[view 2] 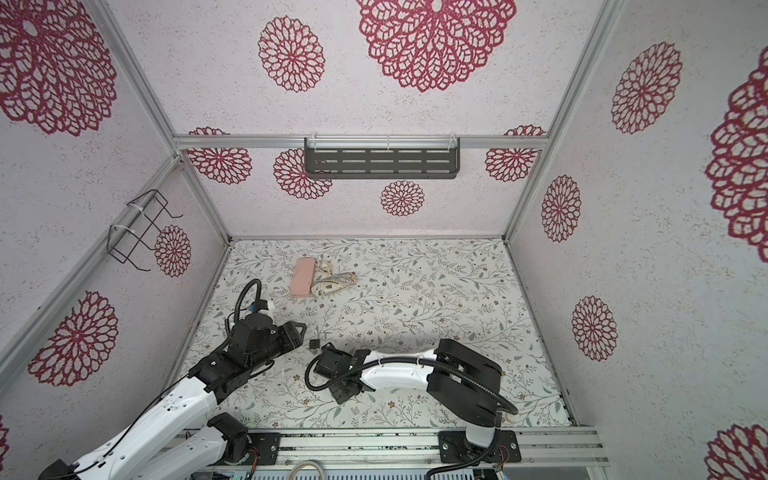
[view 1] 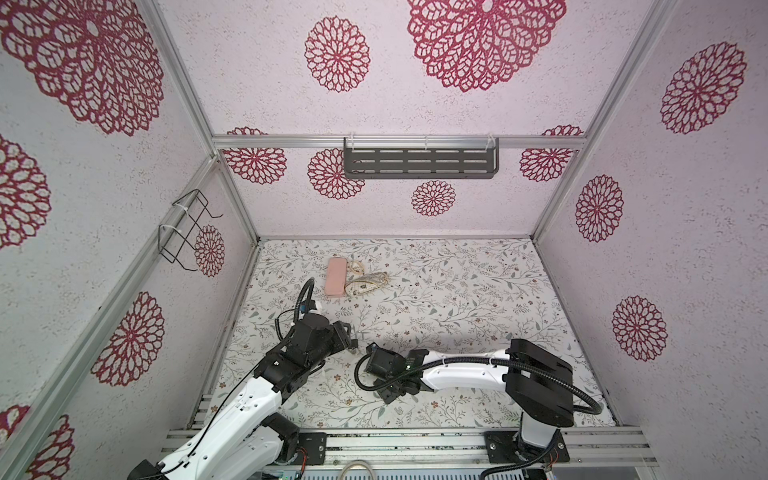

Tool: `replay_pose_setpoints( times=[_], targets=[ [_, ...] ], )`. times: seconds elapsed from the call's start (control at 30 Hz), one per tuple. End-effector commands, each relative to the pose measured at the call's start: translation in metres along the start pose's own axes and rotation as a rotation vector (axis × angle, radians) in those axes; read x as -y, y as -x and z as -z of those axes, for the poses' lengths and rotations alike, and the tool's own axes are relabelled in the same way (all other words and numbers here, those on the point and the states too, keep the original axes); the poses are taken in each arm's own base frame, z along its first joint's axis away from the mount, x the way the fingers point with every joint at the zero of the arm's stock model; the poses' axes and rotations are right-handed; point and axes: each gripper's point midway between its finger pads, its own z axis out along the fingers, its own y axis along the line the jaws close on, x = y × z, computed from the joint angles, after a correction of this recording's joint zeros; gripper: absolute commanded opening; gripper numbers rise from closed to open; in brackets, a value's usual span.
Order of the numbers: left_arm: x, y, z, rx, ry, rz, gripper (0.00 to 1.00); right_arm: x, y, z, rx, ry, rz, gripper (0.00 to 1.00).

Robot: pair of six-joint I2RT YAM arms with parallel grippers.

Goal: Unlock with the key
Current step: 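Lower the right gripper and close it on the silver key, then lift the silver key with the right gripper toward the brass padlock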

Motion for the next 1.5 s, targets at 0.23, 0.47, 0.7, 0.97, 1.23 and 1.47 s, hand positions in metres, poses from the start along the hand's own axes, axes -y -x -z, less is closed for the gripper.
replay_pose_setpoints(
  times=[0.23, 0.47, 0.7, 0.97, 1.23, 1.47],
  targets=[
    [0.004, 0.005, -0.002, 0.019, -0.027, 0.034, 0.58, 0.007, -0.007, -0.006, -0.016, -0.01, -0.02, 0.2],
    [0.008, 0.004, -0.004, 0.011, -0.043, 0.046, 0.58, 0.009, -0.005, -0.005, -0.006, -0.009, -0.029, 0.15],
    [0.013, 0.003, -0.005, 0.007, -0.073, 0.076, 0.58, 0.012, 0.003, -0.001, 0.023, -0.009, -0.036, 0.08],
    [0.02, 0.003, -0.005, 0.006, -0.117, 0.116, 0.58, 0.008, 0.015, 0.009, 0.083, 0.041, -0.06, 0.01],
    [0.027, 0.005, -0.003, 0.005, -0.155, 0.155, 0.58, 0.016, 0.03, 0.026, 0.168, 0.07, -0.089, 0.0],
    [0.037, 0.003, -0.005, -0.003, -0.213, 0.192, 0.58, 0.023, 0.042, 0.046, 0.26, 0.113, -0.127, 0.0]
  ],
)
